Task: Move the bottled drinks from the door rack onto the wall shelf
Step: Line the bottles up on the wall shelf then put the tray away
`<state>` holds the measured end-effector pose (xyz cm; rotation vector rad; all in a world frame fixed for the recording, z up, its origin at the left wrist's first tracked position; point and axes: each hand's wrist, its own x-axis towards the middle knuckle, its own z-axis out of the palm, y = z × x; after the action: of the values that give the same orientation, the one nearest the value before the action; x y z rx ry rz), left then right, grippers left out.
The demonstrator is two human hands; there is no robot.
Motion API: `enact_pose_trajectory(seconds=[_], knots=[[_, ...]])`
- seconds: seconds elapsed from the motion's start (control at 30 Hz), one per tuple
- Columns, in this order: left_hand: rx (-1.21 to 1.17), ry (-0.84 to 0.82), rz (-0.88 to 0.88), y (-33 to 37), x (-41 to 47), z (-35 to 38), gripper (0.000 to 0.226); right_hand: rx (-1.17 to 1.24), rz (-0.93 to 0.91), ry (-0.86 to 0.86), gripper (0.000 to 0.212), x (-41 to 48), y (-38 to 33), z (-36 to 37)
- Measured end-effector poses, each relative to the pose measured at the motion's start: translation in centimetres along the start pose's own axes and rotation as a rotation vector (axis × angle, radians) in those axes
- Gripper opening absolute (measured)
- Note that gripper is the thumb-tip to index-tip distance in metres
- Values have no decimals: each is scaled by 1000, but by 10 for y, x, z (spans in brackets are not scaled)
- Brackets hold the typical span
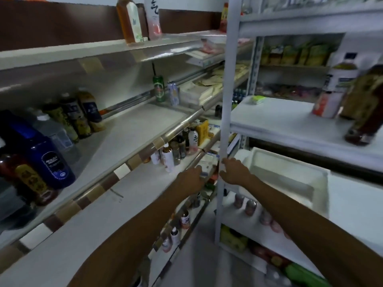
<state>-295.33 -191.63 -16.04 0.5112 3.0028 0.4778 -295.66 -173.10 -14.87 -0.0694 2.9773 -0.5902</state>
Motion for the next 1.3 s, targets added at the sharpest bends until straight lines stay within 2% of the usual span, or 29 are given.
enact_pose_trajectory(seconds=[0.07,0.2,0.3,0.43,0.57,0.73,0.83,1.1,1.2,1.3], knots=[[-18,-39,52,20,-1,9,29,-22,65,7,44,-20,22,-1],[-48,-142,145,55,1,34,35,-26,208,68,47,-62,62,-8],[14,-154,238,87,-5,45,25,-18,292,89,51,-92,89,-15],[43,-193,301,133,-8,64,33,-11,401,131,48,-135,127,-22],[31,-306,327,174,-17,93,37,5,506,134,43,-181,168,-21],[80,-407,371,212,-39,136,35,53,641,49,43,-236,218,-2],[168,-432,425,228,-54,160,49,88,680,14,39,-266,242,12],[162,-627,374,244,-71,230,52,198,792,-142,56,-324,287,65],[182,-705,372,243,-72,257,45,251,823,-173,51,-328,292,89],[135,-754,361,237,-65,282,53,314,909,-226,16,-328,298,110]])
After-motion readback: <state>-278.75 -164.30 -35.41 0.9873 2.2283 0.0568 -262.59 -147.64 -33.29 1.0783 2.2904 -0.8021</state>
